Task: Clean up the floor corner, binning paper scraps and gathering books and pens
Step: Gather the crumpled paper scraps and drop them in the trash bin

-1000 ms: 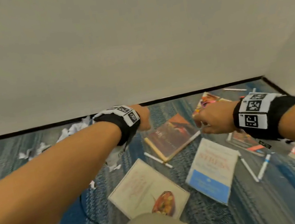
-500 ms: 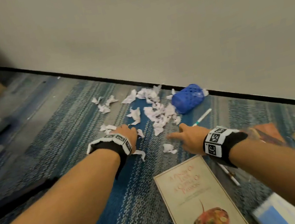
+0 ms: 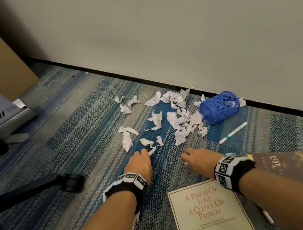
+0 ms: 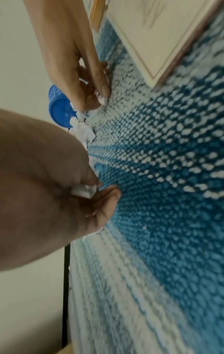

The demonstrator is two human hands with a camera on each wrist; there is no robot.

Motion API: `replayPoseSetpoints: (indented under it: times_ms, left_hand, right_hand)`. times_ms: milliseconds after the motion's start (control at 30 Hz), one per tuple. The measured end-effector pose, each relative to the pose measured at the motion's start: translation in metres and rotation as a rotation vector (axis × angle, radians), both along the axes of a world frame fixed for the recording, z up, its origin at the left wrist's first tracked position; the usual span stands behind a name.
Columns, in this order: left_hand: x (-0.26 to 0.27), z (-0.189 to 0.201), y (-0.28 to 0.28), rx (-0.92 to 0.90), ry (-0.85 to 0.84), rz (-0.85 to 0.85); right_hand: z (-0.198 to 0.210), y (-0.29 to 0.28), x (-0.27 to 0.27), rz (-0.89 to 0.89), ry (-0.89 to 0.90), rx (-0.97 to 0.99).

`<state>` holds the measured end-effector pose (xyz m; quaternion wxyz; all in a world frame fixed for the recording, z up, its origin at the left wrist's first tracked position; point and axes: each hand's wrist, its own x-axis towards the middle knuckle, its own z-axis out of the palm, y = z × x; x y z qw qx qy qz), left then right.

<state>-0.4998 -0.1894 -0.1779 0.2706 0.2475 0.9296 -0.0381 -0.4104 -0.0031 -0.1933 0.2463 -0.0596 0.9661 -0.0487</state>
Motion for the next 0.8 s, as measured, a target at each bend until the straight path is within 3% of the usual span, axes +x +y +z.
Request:
replayPoseSetpoints:
  times_ms: [100,233,400,533,633,733,800]
  left_hand:
    - [-0.004,0.025,0.004,0.005,0.023,0.042]
    - [-0.008,0.048,0.015,0.083,0.188,0.23]
    - [-0.039,0.028,0.019,0.066,0.272,0.407]
    - [-0.06,-0.001,0.027,0.025,0.126,0.364]
    - [-0.064,-0.028,0.038,0.093,0.108,0.261]
    - [-0.066,-0.049,0.047,0.202,0.172,0.23]
    - [-0.073,-0.056,0.054,0.305,0.192,0.224]
  right_hand:
    - [0.022,0.013,-0.017,-0.015,0.045,0.019]
    - [0.053,0.035,-0.042,-0.123,0.217,0.038]
    - [0.043,0.047,-0.07,-0.333,0.354,0.037]
    - [0.012,0.039,-0.08,-0.514,0.346,-0.095]
    - [-0.013,0.03,-0.077,-0.605,0.236,-0.156]
    - [-0.028,0.023,-0.076,-0.533,0.154,-0.029]
    - [-0.031,0.019,-0.074,-0.491,0.194,0.082]
